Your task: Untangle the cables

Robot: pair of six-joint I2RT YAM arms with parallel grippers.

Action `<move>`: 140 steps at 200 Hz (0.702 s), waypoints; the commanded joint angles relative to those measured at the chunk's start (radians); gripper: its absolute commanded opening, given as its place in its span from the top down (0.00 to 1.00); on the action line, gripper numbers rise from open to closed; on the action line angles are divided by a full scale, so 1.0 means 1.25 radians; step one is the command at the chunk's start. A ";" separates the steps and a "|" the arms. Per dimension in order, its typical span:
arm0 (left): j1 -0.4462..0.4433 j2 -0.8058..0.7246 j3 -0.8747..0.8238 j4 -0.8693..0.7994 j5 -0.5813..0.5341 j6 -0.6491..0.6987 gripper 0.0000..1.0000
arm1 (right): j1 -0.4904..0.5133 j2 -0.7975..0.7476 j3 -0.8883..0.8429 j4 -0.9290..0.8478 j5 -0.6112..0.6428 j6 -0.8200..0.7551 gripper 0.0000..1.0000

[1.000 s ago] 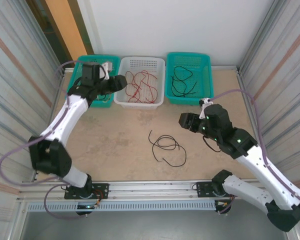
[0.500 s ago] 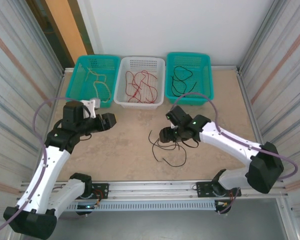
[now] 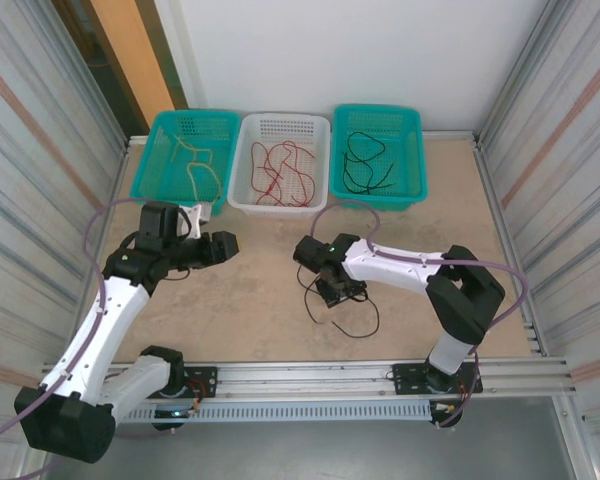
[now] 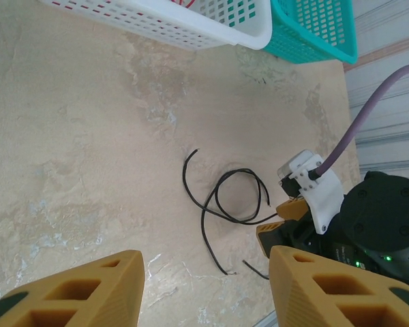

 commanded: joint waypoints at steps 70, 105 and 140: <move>-0.004 0.001 -0.015 0.023 0.033 -0.008 0.49 | 0.038 0.061 0.051 -0.053 0.004 -0.055 0.36; -0.004 0.004 -0.024 0.038 0.041 -0.017 0.49 | 0.039 0.094 0.066 -0.060 0.028 -0.054 0.38; -0.004 0.016 -0.041 0.053 0.045 -0.025 0.50 | 0.039 0.082 0.078 -0.061 0.043 -0.058 0.72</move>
